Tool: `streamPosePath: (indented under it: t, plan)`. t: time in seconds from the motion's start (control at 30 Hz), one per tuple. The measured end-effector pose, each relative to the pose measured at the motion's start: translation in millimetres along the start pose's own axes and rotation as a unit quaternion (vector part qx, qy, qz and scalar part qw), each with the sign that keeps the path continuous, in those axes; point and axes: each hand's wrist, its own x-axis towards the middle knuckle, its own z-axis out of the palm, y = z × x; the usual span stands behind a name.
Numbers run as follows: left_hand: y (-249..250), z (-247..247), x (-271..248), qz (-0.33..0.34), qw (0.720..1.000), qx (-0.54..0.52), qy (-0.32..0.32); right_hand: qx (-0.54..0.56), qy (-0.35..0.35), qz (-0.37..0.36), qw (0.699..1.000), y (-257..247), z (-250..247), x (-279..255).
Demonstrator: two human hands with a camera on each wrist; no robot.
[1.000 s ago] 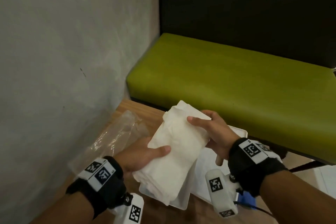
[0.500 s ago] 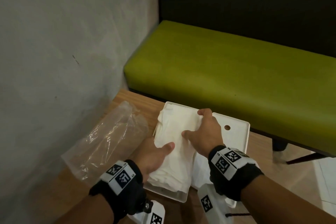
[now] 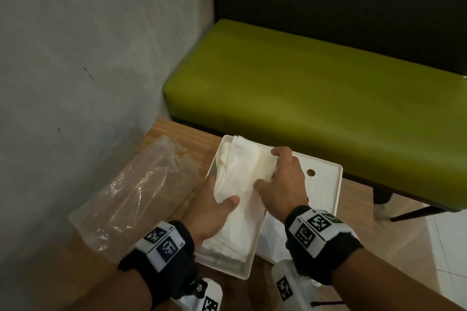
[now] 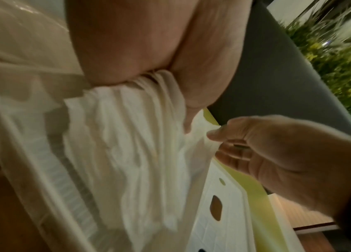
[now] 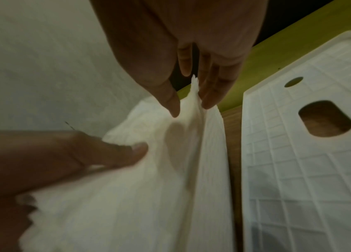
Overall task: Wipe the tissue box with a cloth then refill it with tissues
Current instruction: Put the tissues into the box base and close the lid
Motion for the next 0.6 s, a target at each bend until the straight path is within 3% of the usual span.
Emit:
streamPosePath:
  t: [0.13, 0.27, 0.37, 0.43, 0.5, 0.53, 0.6]
  plan:
    - [1.0, -9.1, 6.3, 0.001, 0.999, -0.026, -0.021, 0.006, 0.03, -0.031, 0.999, 0.7, -3.5, 0.5]
    - [-0.3, -3.6, 9.5, -0.03, 0.992, 0.123, 0.005, -0.056, -0.017, -0.03, 0.998, 0.6, 4.3, -3.8]
    - [8.0, -2.1, 6.3, -0.004, 0.975, 0.218, 0.039, -0.108, -0.064, -0.039, 0.991, 4.3, 7.4, -3.5]
    - [17.4, -5.9, 2.6, 0.036, 0.951, 0.288, 0.102, -0.137, -0.084, -0.047, 0.986, 5.6, 6.2, -1.7]
    - [27.3, -9.7, -0.7, 0.096, 0.91, 0.367, 0.165, -0.159, -0.098, -0.042, 0.981, 3.5, 5.2, -0.8]
    - [31.1, -10.3, -2.0, 0.13, 0.894, 0.392, 0.176, -0.172, -0.108, -0.037, 0.978, 1.8, 5.1, -0.9]
    - [30.8, -9.9, -0.9, 0.172, 0.876, 0.428, 0.14, -0.207, -0.136, -0.032, 0.968, -1.3, 5.9, -1.1]
